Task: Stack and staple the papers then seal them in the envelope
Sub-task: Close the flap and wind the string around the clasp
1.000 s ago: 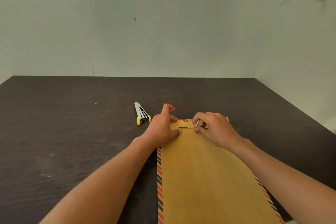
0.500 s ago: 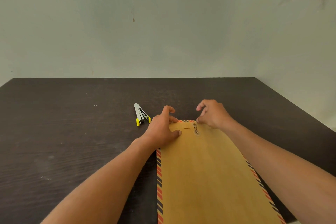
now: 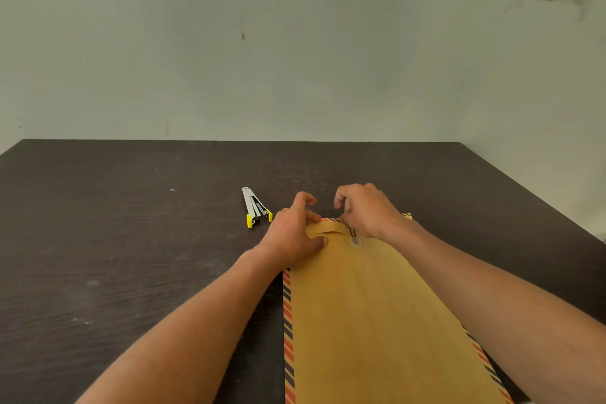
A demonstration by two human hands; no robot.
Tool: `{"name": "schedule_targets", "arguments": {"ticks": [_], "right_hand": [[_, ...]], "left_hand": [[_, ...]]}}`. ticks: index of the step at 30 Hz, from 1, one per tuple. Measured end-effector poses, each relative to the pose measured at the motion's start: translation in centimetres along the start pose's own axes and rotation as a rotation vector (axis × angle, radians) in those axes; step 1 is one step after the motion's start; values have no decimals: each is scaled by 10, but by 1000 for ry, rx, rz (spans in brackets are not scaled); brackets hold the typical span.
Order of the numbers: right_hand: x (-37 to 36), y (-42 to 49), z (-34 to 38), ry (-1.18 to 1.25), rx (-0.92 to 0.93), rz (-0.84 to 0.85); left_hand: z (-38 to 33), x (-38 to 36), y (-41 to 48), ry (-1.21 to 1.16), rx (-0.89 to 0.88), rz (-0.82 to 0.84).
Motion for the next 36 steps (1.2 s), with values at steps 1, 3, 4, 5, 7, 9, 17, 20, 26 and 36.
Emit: {"name": "schedule_targets", "arguments": {"ticks": [1, 3, 4, 5, 7, 9, 17, 20, 26, 36], "right_hand": [[2, -3, -1, 16, 15, 6], [5, -8, -3, 70, 31, 20], [8, -11, -5, 112, 31, 24], [11, -14, -7, 155, 28, 23], [16, -20, -12, 202, 21, 8], [22, -25, -21, 215, 3, -8], [41, -57, -68, 207, -175, -77], [39, -77, -86, 160, -290, -80], [30, -118, -109, 72, -439, 3], [20, -149, -111, 237, -564, -12]], "left_hand": [[-1, 0, 0, 19, -10, 5], [-2, 1, -1, 92, -45, 18], [-4, 1, -1, 138, -67, 29], [-6, 1, -2, 180, -96, 38], [-10, 0, -5, 247, -157, 55], [-15, 0, -9, 290, -202, 64], [-31, 15, -47, 338, -209, -56], [-34, 23, -67, 361, -136, -70], [-40, 27, -105, 367, -80, -29], [-55, 10, -138, 402, -100, 60]]}}
Point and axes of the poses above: each hand's wrist, its own y-axis towards the middle knuckle, its own x-axis out of the back of the hand, z = x × y, the point moved 5 cm from there along y, towards the middle knuckle, and after that the axes turned 12 degrees about -x, right-handed, at the moved point
